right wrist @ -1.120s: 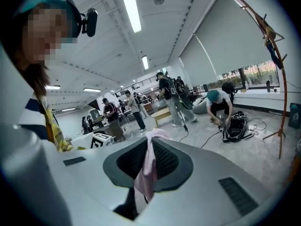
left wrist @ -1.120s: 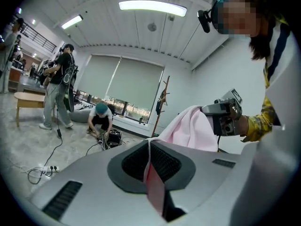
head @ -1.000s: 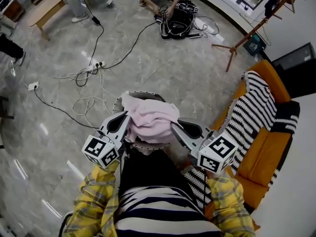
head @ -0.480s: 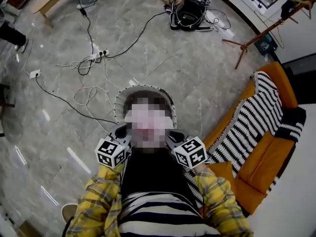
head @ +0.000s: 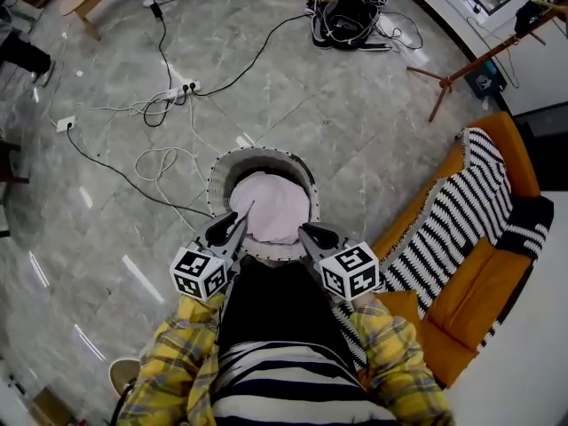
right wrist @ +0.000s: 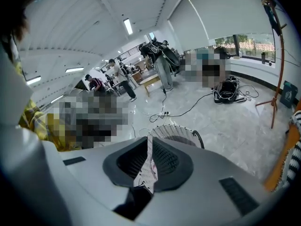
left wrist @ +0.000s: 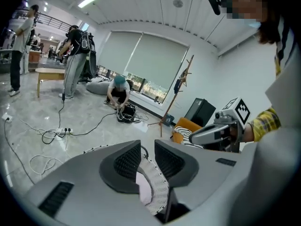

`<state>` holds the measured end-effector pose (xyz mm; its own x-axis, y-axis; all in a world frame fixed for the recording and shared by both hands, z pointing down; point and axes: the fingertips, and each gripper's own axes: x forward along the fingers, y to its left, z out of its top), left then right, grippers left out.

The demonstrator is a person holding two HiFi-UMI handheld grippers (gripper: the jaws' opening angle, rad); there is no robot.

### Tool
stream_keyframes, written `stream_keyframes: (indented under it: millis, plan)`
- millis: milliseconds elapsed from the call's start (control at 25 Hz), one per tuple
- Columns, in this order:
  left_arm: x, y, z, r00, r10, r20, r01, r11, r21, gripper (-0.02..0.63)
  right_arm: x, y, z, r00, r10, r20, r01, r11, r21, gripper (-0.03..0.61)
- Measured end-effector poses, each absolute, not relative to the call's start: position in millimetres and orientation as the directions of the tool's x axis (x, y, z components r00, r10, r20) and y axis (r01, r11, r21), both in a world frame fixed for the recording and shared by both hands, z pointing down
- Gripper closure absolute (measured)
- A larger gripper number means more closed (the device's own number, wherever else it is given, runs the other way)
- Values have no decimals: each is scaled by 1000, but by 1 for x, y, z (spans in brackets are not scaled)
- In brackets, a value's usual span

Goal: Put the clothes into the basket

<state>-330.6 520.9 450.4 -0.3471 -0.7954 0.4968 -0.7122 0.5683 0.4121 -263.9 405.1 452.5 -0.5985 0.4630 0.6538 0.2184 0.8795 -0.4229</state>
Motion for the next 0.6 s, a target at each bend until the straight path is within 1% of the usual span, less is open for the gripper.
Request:
stream_keyframes:
  millis: [120, 320, 600]
  plan:
    - [-330, 513, 436, -343, -815, 467, -721, 547, 426, 531, -262, 403, 448, -608, 465, 644, 210, 876, -434, 531]
    - [-328, 505, 414, -355, -829, 431, -696, 542, 470, 531, -260, 396, 432, -628, 476, 616, 207, 865, -457, 535]
    - [-331, 499, 394, -390, -827, 405, -695, 552, 460, 534, -261, 387, 408, -666, 462, 585, 223, 873, -435, 545]
